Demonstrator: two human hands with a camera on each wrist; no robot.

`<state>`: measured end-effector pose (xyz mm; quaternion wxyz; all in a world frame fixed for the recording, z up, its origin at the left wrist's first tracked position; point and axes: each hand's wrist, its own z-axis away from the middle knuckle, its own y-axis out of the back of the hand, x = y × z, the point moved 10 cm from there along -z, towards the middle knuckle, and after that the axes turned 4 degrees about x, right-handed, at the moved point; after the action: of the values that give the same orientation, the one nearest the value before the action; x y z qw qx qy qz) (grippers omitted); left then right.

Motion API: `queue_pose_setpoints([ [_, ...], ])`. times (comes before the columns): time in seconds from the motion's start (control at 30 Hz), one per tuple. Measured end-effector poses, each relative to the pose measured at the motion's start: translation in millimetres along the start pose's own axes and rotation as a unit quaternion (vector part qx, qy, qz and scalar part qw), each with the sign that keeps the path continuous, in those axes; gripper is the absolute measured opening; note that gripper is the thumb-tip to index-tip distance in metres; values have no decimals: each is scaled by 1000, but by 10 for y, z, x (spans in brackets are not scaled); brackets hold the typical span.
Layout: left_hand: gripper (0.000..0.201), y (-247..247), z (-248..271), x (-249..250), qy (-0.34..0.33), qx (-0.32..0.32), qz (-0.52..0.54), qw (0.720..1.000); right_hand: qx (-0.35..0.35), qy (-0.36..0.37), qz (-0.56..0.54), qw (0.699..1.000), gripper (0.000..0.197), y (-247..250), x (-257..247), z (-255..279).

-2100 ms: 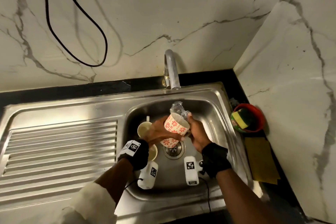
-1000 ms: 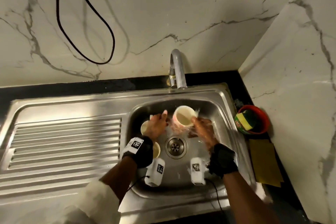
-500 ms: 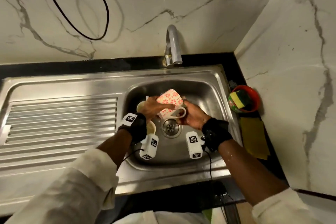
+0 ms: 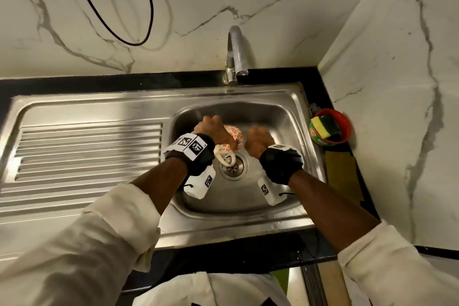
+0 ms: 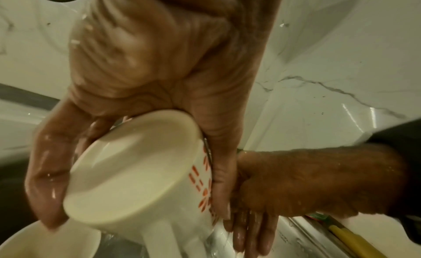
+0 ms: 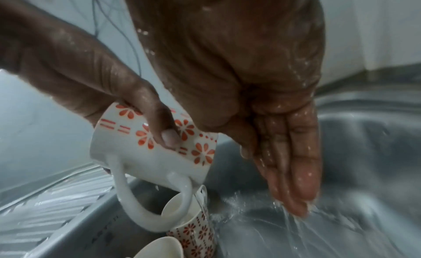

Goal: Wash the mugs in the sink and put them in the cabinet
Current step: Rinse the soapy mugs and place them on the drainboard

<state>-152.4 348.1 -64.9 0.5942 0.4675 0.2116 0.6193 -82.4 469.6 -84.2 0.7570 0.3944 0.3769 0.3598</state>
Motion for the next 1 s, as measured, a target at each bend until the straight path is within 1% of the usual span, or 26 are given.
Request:
queue_pose_setpoints([
  [0.03,77,-7,16,9,0,-4,-9,1000,13,14,34,999,19,47,-47,26],
  [0.13,77,-14,74,39,-4,-6,-27,1000,72,48,87,992,30,202,-200,111],
  [0.2,77,-11,118,53,-8,-2,-35,999,71,73,109,989,33,200,-290,171],
  [0.23,77,-11,139,54,-11,0,-36,999,65,73,112,989,34,173,-291,185],
  [0.3,78,-6,163,40,-13,3,-35,999,69,79,101,989,28,224,-305,229],
  [0.37,86,31,185,-2,-7,6,-27,1000,115,69,80,988,16,430,-326,216],
  [0.47,93,81,195,-29,-2,15,-4,1000,200,50,28,978,9,693,-313,154],
  [0.5,90,90,212,-30,-1,17,-7,1000,189,50,0,981,8,639,-289,136],
  [0.53,84,83,232,-41,2,19,-12,1000,142,62,-7,988,10,460,-272,98],
  [0.6,68,52,266,-77,9,23,-25,999,7,90,46,995,27,-13,-233,136],
  [0.63,66,24,281,-90,12,21,-23,999,-14,94,60,994,31,-100,-211,182],
  [0.67,70,-8,302,-103,13,13,-15,1000,5,96,34,995,28,-86,-203,199],
  [0.7,76,-39,315,-124,19,6,-6,1000,42,94,-5,995,23,-12,-214,212],
  [0.73,81,-57,317,-146,24,7,1,1000,65,84,-52,993,21,32,-215,205],
  [0.77,83,-62,332,-169,30,10,9,999,45,47,-112,992,22,-15,-166,195],
  [0.8,82,-69,344,-188,37,10,20,999,2,5,-189,982,27,-119,-104,187],
  [0.83,81,-61,346,-191,42,14,35,998,-56,-38,-272,960,33,-249,-64,212],
  [0.87,79,-59,344,-186,44,12,52,998,-109,-72,-359,924,39,-383,-37,233],
  [0.9,79,-73,346,-179,46,2,68,997,-142,-98,-425,889,45,-439,-36,274],
  [0.93,79,-99,353,-179,50,-15,88,995,-155,-109,-475,859,48,-461,-22,276],
  [1.0,72,-174,368,-168,55,-55,144,987,-163,-117,-495,845,50,-420,-5,279],
])
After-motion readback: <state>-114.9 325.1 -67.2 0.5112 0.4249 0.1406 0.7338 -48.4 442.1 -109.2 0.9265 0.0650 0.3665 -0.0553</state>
